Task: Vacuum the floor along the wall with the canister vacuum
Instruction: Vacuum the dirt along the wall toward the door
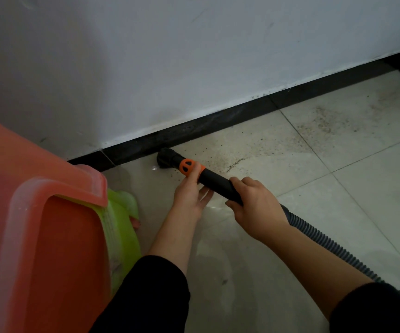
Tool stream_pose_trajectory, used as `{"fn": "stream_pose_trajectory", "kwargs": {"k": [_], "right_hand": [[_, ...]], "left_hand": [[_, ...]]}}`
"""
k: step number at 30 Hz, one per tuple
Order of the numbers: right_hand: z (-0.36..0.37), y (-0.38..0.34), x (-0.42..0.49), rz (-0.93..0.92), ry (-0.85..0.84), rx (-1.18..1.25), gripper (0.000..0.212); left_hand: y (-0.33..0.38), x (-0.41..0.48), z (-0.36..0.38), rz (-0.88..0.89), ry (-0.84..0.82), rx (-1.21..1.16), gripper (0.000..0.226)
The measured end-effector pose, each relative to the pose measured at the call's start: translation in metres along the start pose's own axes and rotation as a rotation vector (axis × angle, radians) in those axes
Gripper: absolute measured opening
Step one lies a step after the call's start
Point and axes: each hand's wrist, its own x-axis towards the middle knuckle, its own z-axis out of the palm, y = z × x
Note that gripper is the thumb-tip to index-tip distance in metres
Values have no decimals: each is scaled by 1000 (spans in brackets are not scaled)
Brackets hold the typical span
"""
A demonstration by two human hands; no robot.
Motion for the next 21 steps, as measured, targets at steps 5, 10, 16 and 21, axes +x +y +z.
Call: {"fn": "stream_pose_trajectory", "kwargs": {"k": [5,10,16,21], "right_hand": [[-10,12,-11,13,-54,-24,30],[-19,18,-18,2,-108,-12,22],[-24,20,-24,-16,-134,-4,18],[-27,27,-31,-22,-144,-5,19]], "left_hand": [[-12,-10,6,-36,35,-15,39],[-18,-24,7,-59,77,-31,37],[-23,-39,10,-56,154,-38,40],[-27,-52,14,-67,196,-41,42]]}}
